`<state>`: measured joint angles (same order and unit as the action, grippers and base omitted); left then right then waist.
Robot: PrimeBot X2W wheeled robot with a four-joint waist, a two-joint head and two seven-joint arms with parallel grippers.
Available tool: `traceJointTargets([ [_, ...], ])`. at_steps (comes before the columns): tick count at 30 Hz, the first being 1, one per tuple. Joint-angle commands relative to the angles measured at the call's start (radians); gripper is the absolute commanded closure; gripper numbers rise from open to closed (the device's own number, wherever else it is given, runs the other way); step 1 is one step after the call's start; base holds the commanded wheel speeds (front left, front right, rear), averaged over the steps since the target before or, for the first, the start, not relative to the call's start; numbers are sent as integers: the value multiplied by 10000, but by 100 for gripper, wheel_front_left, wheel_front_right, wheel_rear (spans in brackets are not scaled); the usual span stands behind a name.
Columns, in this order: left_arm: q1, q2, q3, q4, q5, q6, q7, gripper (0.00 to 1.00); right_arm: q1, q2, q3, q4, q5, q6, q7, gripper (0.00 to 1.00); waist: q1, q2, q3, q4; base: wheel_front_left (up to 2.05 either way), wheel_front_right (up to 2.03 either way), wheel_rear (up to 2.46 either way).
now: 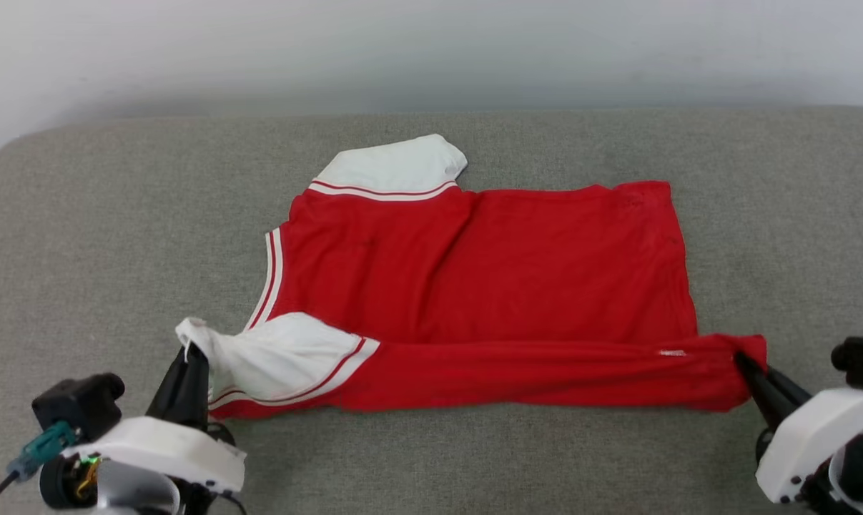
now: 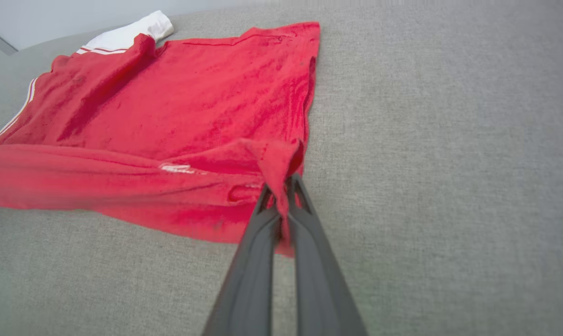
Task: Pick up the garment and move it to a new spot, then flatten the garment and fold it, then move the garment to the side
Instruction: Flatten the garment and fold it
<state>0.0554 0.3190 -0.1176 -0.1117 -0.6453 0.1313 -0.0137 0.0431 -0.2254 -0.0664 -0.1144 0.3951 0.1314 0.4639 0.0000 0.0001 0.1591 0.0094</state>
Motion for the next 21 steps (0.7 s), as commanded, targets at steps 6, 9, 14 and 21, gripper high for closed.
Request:
traceJointTargets([
  [6,-1944,-120,-266,1184,48,-458,-131,100,-1821,-239,181,1063,43,-13,-62,100,0,-1,1127,96,0,0,0],
  [9,-2570,-189,-348,1995,-13,-676,-191,100,-2506,-190,453,1739,165,-11,-133,100,0,-1,1484,112,0,0,0],
  [14,-3412,-357,-499,3334,-207,-1073,-237,100,-3288,-229,929,3001,161,-11,-578,100,0,-1,2003,145,0,0,0],
  [21,-3905,-617,-648,4926,-697,-1674,-32,0,-3609,-397,1703,4350,322,-13,-1632,0,0,-1,2036,131,0,0,0],
])
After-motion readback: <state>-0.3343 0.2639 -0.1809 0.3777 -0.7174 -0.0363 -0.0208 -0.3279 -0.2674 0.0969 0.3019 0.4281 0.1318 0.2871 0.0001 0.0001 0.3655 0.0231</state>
